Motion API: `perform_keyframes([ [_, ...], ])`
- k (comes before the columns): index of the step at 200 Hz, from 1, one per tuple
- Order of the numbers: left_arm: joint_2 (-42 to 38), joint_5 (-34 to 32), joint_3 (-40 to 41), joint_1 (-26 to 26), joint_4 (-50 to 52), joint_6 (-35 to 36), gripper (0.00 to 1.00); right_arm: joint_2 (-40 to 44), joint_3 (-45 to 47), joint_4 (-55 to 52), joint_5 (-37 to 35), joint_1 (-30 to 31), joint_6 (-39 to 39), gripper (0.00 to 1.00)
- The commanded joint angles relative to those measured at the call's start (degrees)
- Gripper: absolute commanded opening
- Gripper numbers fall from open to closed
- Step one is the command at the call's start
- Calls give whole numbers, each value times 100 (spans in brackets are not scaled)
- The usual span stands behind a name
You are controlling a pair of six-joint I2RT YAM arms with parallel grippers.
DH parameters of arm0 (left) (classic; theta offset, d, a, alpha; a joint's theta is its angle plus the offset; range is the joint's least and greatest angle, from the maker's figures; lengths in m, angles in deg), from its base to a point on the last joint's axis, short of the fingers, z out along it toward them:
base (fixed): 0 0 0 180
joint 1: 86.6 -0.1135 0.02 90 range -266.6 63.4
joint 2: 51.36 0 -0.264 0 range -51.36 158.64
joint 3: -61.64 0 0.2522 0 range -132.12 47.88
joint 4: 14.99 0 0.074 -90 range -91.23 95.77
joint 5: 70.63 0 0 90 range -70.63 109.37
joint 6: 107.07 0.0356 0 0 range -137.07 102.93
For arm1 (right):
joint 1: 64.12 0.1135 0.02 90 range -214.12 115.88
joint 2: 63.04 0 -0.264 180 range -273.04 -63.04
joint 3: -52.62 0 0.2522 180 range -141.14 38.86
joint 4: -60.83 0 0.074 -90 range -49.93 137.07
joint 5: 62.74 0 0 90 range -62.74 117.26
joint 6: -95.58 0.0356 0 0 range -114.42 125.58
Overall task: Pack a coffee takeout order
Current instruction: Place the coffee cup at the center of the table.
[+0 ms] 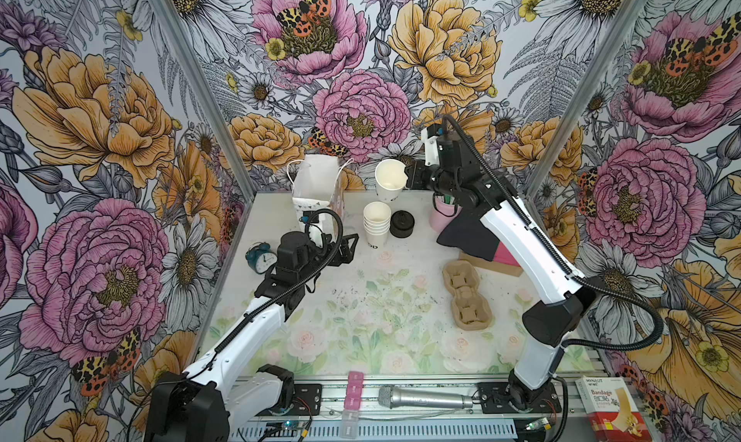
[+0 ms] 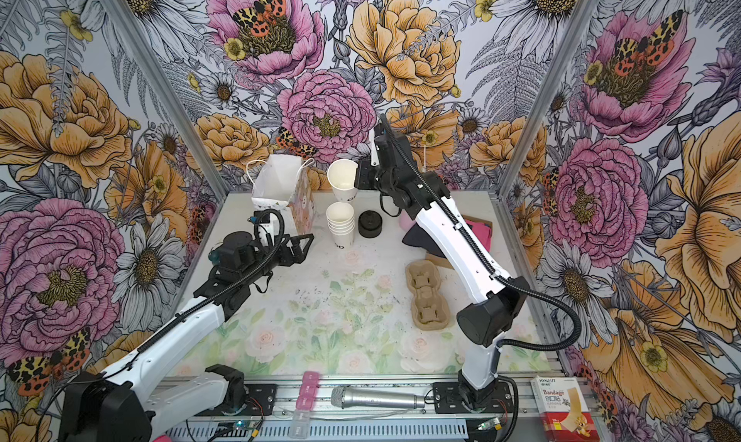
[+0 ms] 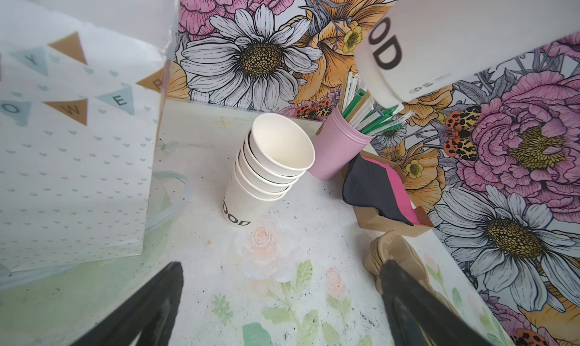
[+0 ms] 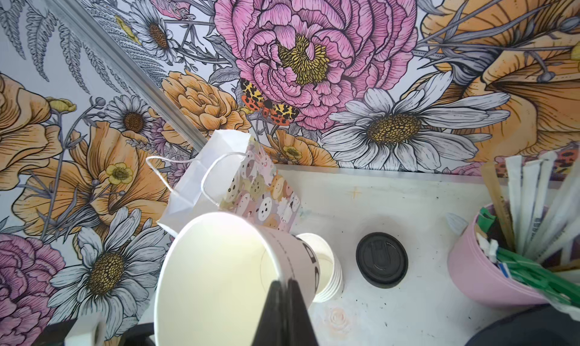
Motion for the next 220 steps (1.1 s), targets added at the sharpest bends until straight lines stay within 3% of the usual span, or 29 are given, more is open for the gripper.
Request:
perform_keyframes([
  [1, -132, 102, -51, 45, -113, -47, 99, 425, 569, 0, 314, 33, 7, 0],
  [88, -489, 237, -8, 108, 117, -49, 99, 1584, 3294, 73, 688, 275, 320, 0],
  [127, -448, 222, -16, 198, 117, -49, 99, 1549, 4408, 1094, 1039, 574, 810, 0],
  [183, -445, 164, -24, 287, 118, -1, 99, 1608, 5536, 2102, 425, 879, 953, 0],
  [220, -381, 145, -34, 329, 112, 30, 99, 1531, 5874, 2447, 383, 998, 829, 0],
])
